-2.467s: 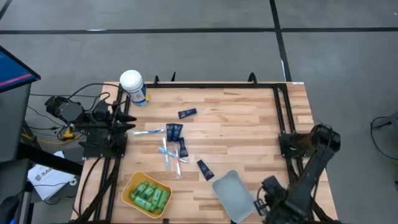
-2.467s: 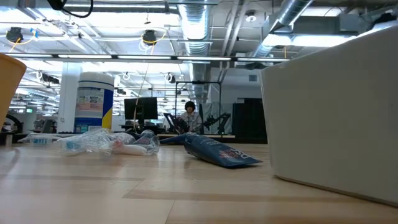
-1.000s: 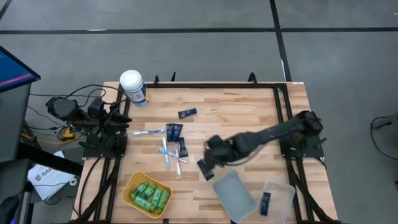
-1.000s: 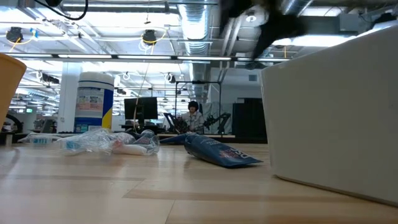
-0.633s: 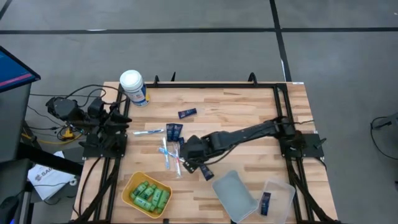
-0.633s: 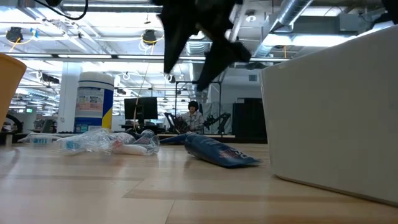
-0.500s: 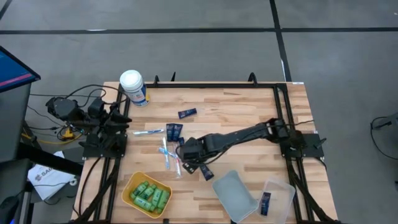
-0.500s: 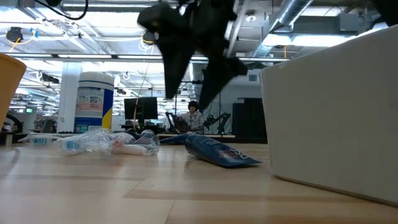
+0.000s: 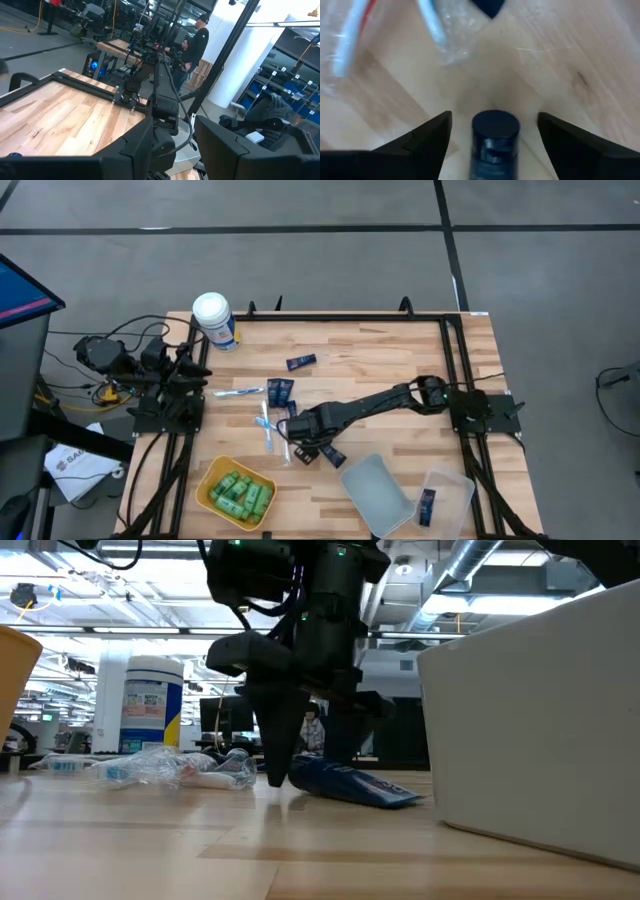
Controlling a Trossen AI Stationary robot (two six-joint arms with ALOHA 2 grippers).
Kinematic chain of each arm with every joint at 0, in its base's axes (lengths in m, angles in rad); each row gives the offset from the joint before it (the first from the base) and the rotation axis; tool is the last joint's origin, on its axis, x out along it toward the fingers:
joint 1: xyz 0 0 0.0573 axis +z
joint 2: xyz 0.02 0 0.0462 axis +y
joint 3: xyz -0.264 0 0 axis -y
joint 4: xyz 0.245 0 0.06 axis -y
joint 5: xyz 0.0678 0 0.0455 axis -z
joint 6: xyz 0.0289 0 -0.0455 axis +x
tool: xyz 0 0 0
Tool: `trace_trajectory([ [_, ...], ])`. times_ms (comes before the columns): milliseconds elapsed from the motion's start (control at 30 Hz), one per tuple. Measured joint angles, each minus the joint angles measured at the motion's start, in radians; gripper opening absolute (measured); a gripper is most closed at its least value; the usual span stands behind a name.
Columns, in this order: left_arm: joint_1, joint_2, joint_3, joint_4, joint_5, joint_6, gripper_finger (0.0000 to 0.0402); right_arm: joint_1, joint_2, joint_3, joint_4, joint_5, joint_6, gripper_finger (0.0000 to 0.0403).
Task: Pick & Place Travel size toiletries
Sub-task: Put the blue shave cream into the transparent bin
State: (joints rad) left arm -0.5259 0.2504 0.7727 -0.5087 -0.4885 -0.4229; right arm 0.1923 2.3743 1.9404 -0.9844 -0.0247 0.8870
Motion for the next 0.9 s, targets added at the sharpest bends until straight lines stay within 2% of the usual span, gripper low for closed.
trace_trajectory([
  [200,0.0,0.0,0.0,0.0,0.0,0.0,0.0143,0.0,0.0,-0.001,-0.006,-0.016,0.001,0.0243],
  [533,0.0,0.0,0.0,0.0,0.0,0.0,0.0143,0.0,-0.002,-0.003,-0.008,-0.014,-0.032,0.0119],
  [700,0.0,0.0,0.0,0.0,0.0,0.0,0.0143,-0.013,-0.051,-0.005,-0.002,-0.023,-0.057,0.0125],
  [833,0.0,0.0,0.0,0.0,0.0,0.0,0.0143,-0.037,-0.143,-0.004,-0.014,0.036,-0.068,0.0158],
  [900,0.0,0.0,0.0,0.0,0.0,0.0,0.0143,-0.048,-0.192,-0.004,-0.042,0.08,-0.074,0.0161],
])
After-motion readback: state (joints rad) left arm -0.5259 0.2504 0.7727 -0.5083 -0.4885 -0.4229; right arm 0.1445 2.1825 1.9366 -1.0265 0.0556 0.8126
